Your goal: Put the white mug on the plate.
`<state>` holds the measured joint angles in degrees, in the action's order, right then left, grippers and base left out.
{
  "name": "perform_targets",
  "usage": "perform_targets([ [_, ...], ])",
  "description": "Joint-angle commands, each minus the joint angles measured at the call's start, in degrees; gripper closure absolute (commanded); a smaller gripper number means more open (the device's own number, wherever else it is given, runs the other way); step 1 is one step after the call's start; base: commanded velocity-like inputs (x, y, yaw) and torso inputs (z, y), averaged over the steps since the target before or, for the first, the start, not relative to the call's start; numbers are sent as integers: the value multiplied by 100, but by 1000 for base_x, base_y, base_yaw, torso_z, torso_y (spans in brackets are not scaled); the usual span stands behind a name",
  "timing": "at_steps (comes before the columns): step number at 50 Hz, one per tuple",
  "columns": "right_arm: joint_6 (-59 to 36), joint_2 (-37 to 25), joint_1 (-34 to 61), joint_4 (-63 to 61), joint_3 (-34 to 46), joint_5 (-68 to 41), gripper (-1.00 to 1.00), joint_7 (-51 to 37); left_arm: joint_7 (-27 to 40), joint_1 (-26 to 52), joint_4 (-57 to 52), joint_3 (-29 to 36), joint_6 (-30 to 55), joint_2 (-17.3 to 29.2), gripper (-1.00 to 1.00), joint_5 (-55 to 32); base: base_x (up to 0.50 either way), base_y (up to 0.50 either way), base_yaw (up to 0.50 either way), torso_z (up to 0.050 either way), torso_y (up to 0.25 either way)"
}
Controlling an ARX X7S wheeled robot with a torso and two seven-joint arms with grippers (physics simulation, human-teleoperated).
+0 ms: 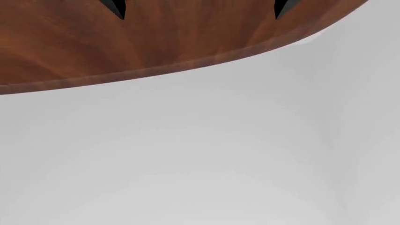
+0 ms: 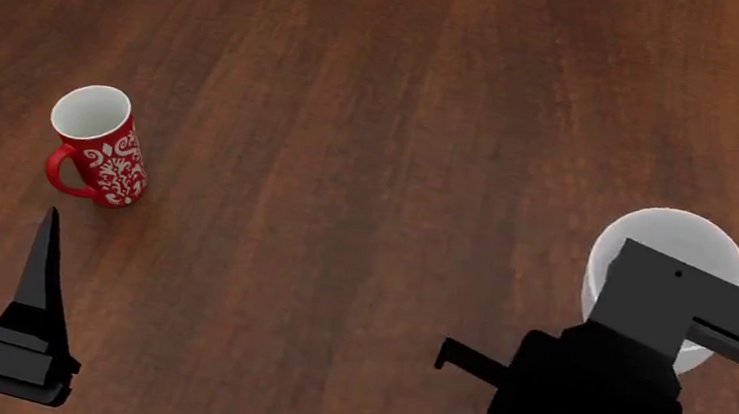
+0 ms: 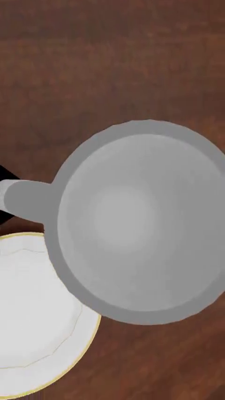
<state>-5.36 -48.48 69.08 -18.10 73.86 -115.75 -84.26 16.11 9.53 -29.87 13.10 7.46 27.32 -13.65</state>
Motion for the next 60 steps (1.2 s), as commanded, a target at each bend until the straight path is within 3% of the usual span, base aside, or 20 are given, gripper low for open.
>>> perform_targets([
  [1, 218, -431, -111, -357, -107, 21, 100, -163, -24, 80, 31, 75, 25, -22, -100, 2, 0, 0, 0, 0, 0],
  [29, 1087, -1173, -872, -576, -139, 98, 100, 68, -46, 143, 195, 153, -64, -53, -100, 9, 0, 0, 0, 0, 0],
  [60, 1621, -1433, -1346, -291, -167, -25, 100, 467, 12, 139, 138, 155, -4, -11, -100, -10, 0, 0, 0, 0, 0],
])
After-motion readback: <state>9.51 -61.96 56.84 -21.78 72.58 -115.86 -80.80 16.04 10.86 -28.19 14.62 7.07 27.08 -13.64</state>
